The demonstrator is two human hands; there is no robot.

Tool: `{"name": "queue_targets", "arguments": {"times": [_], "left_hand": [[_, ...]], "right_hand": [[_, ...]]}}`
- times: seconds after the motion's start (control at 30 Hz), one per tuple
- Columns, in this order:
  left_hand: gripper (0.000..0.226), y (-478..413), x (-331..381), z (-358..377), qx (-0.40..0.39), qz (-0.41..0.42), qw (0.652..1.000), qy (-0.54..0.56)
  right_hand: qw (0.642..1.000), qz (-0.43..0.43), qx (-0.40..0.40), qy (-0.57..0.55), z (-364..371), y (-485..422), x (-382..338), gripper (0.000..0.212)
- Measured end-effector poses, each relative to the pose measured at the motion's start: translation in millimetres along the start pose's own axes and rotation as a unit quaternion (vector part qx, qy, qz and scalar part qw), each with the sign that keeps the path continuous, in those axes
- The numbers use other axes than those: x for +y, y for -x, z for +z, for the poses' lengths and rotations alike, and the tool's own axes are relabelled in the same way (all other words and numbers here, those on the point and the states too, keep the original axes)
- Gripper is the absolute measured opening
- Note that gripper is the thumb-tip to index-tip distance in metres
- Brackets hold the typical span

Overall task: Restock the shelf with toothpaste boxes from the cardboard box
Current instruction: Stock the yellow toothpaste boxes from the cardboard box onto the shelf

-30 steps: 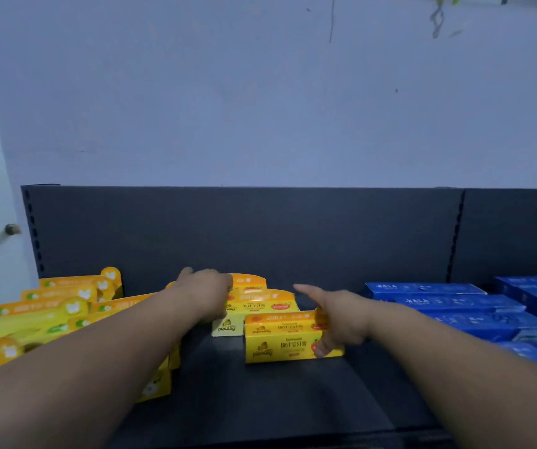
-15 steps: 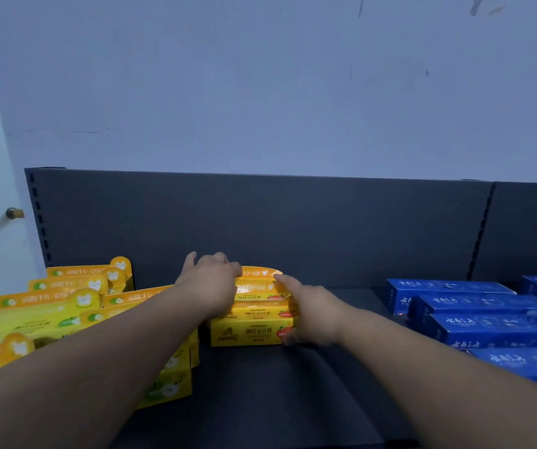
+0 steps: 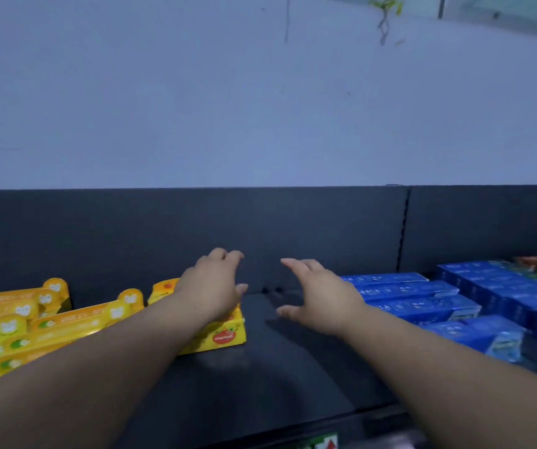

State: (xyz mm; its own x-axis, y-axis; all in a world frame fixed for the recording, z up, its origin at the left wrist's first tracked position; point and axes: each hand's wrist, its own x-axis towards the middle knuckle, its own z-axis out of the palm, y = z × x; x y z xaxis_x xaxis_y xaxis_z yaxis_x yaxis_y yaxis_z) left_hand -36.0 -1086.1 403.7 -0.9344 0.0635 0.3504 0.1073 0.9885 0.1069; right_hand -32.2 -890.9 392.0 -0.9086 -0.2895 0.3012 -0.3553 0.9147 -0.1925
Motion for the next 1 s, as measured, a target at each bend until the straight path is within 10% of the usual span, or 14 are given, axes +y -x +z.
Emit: {"name": "queue_targets", "arguments": {"times": [0.37, 1.0], "left_hand": [[0.076, 28.4, 242.0, -4.4, 0.138, 0.164, 0.976, 0.038], [0.075, 193.2, 654.1, 18.7, 0.068, 0.378, 0.914, 0.129]], "right_hand": [[0.954, 0.162, 0.187, 0.169, -112.5, 142.6, 147.7, 0.074], [0.84, 0.456, 0.177, 0.237, -231.0, 502.5, 367.3, 0.077]]}}
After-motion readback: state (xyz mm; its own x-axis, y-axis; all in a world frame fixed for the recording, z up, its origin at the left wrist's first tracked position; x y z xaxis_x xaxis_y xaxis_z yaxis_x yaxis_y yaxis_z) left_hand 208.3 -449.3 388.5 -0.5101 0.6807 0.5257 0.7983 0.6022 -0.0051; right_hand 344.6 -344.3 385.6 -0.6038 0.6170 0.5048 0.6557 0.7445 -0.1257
